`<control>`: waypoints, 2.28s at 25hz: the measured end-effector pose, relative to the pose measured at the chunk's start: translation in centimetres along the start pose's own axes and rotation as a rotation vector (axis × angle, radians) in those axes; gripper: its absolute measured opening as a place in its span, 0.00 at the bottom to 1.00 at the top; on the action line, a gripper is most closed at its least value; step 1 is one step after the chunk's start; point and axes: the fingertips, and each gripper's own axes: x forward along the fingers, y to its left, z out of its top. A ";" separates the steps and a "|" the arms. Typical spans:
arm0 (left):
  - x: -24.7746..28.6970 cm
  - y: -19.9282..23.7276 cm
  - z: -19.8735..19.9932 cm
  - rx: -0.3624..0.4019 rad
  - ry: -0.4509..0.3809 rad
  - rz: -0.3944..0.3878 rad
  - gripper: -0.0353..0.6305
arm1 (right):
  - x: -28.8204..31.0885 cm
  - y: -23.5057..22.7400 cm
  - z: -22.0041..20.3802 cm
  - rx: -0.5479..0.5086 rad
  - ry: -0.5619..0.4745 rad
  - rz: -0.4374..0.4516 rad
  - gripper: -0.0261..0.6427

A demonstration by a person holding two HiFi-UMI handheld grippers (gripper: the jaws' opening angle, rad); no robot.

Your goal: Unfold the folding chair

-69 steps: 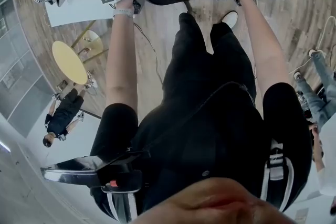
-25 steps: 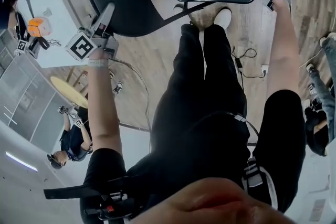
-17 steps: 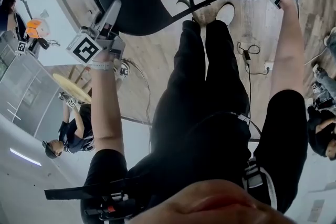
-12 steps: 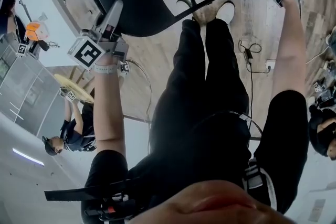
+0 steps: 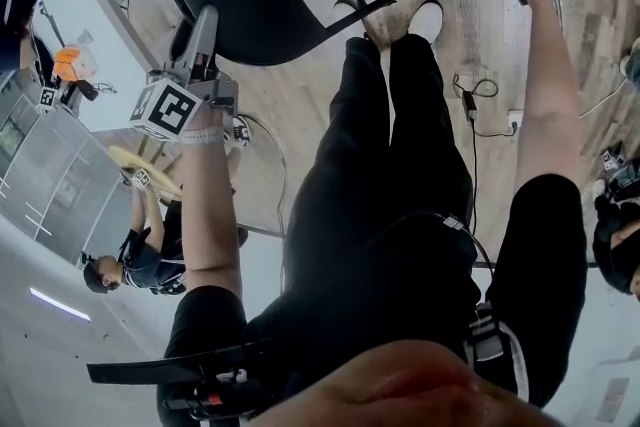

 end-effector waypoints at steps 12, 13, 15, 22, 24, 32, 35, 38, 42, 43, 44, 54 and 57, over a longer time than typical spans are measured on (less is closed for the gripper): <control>-9.3 -7.8 3.8 0.317 -0.147 0.035 0.29 | -10.4 18.0 10.9 -0.246 -0.268 -0.019 0.50; -10.0 -9.2 3.7 0.335 -0.149 0.014 0.29 | -11.8 21.1 11.4 -0.271 -0.278 0.005 0.50; -11.4 -12.1 3.3 0.371 -0.146 -0.039 0.29 | -14.7 27.6 12.0 -0.313 -0.297 0.063 0.50; -16.0 -23.1 5.9 0.449 -0.248 -0.264 0.29 | -25.8 47.0 15.7 -0.466 -0.394 0.232 0.49; -17.5 -26.0 6.7 0.442 -0.279 -0.333 0.29 | -28.6 51.6 15.8 -0.537 -0.407 0.267 0.46; -24.1 -32.8 6.1 0.448 -0.383 -0.518 0.12 | -36.9 65.6 15.5 -0.695 -0.531 0.398 0.10; -25.2 -34.3 5.2 0.472 -0.378 -0.545 0.06 | -39.0 68.0 15.5 -0.718 -0.551 0.417 0.05; -25.8 -34.7 6.4 0.445 -0.411 -0.569 0.06 | -39.4 69.1 15.7 -0.762 -0.552 0.391 0.05; -26.2 -34.6 7.6 0.451 -0.452 -0.561 0.06 | -38.9 69.2 15.2 -0.801 -0.543 0.355 0.05; -26.1 -34.6 7.9 0.454 -0.457 -0.559 0.06 | -38.9 69.2 15.3 -0.797 -0.546 0.357 0.05; -26.0 -34.6 8.1 0.455 -0.461 -0.557 0.06 | -38.8 69.2 15.4 -0.795 -0.547 0.360 0.05; -25.6 -34.5 7.6 0.453 -0.458 -0.533 0.06 | -38.3 70.3 15.6 -0.813 -0.555 0.389 0.05; -26.0 -34.0 7.4 0.458 -0.464 -0.526 0.06 | -38.0 70.3 15.1 -0.811 -0.550 0.387 0.05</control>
